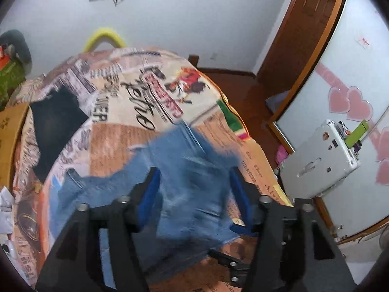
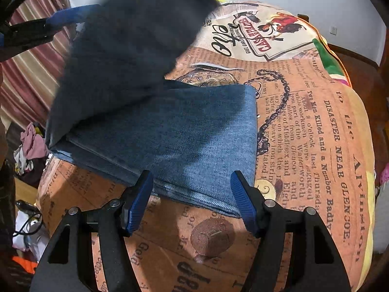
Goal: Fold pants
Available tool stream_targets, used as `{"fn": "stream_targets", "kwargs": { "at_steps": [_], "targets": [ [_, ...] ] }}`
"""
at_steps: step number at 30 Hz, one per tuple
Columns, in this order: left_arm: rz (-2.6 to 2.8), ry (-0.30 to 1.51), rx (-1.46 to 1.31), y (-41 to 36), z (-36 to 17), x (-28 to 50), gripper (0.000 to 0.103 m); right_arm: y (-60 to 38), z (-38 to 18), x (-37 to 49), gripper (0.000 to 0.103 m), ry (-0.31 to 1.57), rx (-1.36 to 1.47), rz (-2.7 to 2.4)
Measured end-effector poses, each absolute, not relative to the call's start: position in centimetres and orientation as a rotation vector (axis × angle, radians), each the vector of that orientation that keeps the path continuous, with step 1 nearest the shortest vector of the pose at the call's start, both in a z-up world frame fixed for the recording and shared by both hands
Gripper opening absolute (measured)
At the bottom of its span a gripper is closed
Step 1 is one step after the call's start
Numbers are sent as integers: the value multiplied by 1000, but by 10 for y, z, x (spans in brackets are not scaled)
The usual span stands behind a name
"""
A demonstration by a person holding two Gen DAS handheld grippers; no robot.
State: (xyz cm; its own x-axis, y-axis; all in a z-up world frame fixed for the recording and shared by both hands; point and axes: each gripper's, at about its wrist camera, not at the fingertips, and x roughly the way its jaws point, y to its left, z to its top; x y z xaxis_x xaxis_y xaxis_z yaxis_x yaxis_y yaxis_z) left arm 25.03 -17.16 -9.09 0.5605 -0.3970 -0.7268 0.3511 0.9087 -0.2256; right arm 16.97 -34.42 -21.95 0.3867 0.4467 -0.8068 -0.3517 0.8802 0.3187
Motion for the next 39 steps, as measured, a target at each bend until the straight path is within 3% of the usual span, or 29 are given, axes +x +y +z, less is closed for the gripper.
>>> {"fn": "stream_targets", "kwargs": {
  "at_steps": [3,9,22,23,24,26,39],
  "targets": [
    [-374,813,5,-159,-83,249,76,-345,-219,168,63,1063,94,499],
    [-220,819,122,-113,-99,274,84,-344,-221,164,64,1067,72,488],
    [18,1118,255,-37,-225,371,85,-333,-221,165,67,1082,67,481],
    [31,1136,290,-35,-237,376,87,-333,-221,165,67,1083,67,479],
    [37,1143,313,-34,-245,377,95,-333,-220,165,67,1084,68,478],
    [41,1128,368,-31,-260,375,103,-332,-220,166,68,1087,65,474],
    [25,1160,289,31,-247,276,103,-322,-206,158,67,1052,48,483]
  ]
}}
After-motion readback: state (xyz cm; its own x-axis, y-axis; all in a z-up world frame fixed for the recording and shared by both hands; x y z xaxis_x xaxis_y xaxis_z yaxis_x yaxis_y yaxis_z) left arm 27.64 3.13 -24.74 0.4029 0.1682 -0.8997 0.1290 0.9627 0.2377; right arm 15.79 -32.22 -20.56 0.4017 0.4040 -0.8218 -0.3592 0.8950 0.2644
